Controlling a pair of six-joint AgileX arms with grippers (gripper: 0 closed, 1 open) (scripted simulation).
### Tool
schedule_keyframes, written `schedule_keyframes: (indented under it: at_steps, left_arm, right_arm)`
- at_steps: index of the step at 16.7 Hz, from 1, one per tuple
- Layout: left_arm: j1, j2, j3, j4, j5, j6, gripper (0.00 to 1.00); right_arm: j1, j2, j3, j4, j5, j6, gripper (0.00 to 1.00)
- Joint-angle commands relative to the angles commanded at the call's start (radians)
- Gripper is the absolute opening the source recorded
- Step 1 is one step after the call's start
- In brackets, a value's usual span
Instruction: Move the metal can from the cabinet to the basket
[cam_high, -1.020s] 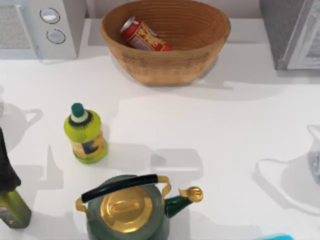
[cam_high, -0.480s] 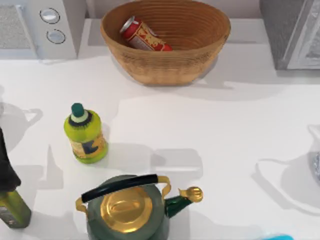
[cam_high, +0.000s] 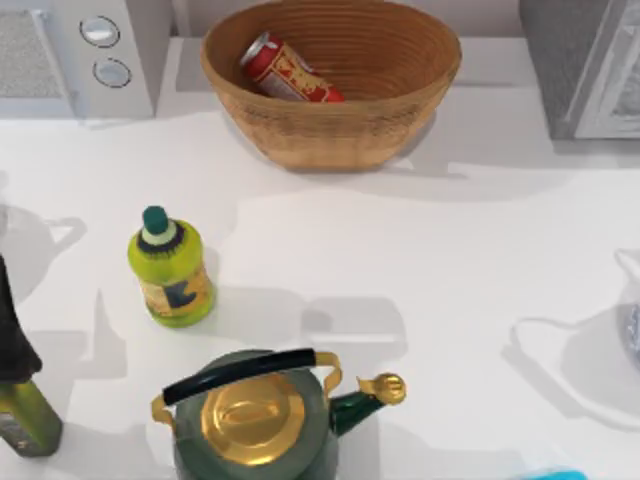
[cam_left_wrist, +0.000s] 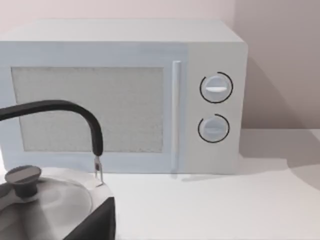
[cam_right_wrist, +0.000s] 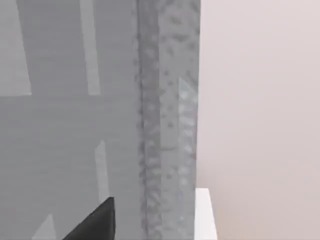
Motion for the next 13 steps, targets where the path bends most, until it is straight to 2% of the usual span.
schedule_keyframes:
  at_steps: [8,13]
  left_arm:
    - [0.000,0.000,0.000,0.000,0.000,0.000,1.00]
    - [0.000,0.000,0.000,0.000,0.000,0.000,1.00]
  right_arm:
    - [-0.006,-0.102,0.639,-0.777,-0.006,0.003,1.00]
    - [0.007,-0.171,0.908,-1.078,0.007,-0.002,1.00]
